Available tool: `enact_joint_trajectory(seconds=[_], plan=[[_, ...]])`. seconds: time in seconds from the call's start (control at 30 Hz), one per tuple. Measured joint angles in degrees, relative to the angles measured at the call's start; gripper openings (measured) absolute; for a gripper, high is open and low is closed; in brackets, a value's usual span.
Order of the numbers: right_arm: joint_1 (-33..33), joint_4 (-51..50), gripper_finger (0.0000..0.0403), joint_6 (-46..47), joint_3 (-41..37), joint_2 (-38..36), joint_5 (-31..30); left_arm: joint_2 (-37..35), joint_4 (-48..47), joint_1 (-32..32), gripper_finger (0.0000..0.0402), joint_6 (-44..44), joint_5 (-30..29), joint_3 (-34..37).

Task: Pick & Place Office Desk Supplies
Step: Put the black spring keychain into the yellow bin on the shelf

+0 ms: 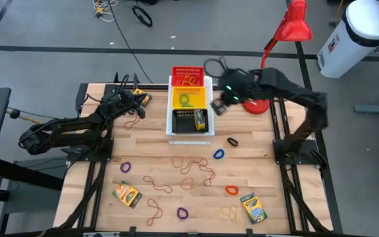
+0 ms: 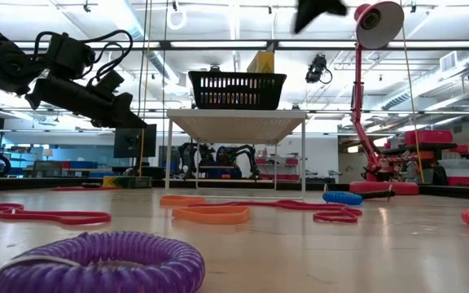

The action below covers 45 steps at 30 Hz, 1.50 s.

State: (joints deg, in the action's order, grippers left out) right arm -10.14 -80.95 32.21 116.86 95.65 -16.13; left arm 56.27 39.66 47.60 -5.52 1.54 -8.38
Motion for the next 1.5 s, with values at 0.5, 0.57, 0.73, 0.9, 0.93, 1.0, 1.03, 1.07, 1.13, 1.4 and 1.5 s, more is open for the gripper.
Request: enact_joint_trajectory(seconds=[0.5,0.57,0.73,0.9,0.93,1.0,1.03,1.07,1.13,1.4,1.5], plan=[[7.09,23.45,0.0002,4.87,-56.38,-30.31,11.57,0.00,0.00,0.01,0.0008,0.00,0.00,0.00],[6.08,25.17,0.0009,4.03,-61.60,-31.27,14.23,0.00,0.00,0.01,0.0008,0.02,0.00,0.00],[3.16,31.35,0.0046,0.39,-72.22,-30.64,18.13,0.01,0.00,0.00,0.0008,0.00,0.00,0.00],[0.87,37.35,0.0101,-4.33,-78.96,-30.66,19.85,0.00,0.00,-0.01,0.0008,0.00,0.02,0.00],[0.56,38.22,0.0113,-5.48,-79.93,-30.67,20.12,0.00,0.00,-0.01,0.0008,0.00,0.00,0.00],[0.09,40.90,0.0137,-7.33,-81.63,-30.14,20.53,0.00,0.01,0.00,0.0008,0.01,0.00,0.00],[-0.09,41.68,0.0148,-7.98,-82.29,-29.95,20.54,0.01,0.00,-0.01,0.0008,0.01,0.00,0.00],[-0.26,42.40,0.0160,-8.63,-82.82,-29.66,20.56,0.00,0.00,0.00,0.0008,0.00,0.00,0.00],[-0.41,44.71,0.0179,-9.70,-83.36,-28.30,20.61,0.00,0.00,-0.01,0.0008,0.00,0.00,0.00],[-0.41,51.04,0.0219,-12.57,-83.50,-21.17,18.84,0.00,0.00,0.01,0.0008,0.00,0.00,0.00],[-0.41,51.47,0.0220,-13.33,-83.50,-18.77,16.21,0.00,0.00,-0.01,0.0008,0.00,0.02,0.00]])
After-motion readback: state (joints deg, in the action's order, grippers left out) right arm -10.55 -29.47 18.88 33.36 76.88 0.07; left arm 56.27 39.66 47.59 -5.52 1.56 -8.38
